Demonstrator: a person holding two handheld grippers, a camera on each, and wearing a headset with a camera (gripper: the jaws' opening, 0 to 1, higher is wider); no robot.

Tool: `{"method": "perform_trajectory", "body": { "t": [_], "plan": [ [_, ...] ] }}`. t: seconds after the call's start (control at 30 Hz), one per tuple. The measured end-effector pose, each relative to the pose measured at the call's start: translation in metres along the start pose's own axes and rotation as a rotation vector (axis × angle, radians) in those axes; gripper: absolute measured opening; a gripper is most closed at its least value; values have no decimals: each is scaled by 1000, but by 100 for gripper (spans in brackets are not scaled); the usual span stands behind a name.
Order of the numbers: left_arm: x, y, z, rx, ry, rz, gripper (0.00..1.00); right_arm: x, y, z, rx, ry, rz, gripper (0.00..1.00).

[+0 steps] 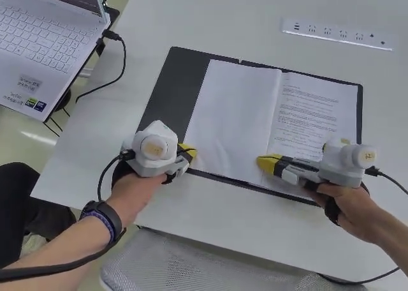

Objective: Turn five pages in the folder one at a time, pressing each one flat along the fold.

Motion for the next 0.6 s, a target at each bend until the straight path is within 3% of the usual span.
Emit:
{"method": "perform_trajectory", "body": {
  "t": [0.4,0.6],
  "plan": [
    [0,0,0,6,7,2,0,-9,22,20,25,-19,19,0],
    [0,0,0,18,4,12,0,-10,24,14,36,-16,14,0]
  ]
}}
Point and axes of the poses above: the centre of the closed fingertips' face, and the gripper's own axes: x roughly forward along the fingers, z roughly to its left, y roughly out of its underside, the point moved 7 cm from there along -x, roughly backward along the fingers, and after that the axes turned 6 degrees about y, right-handed, at the moved point
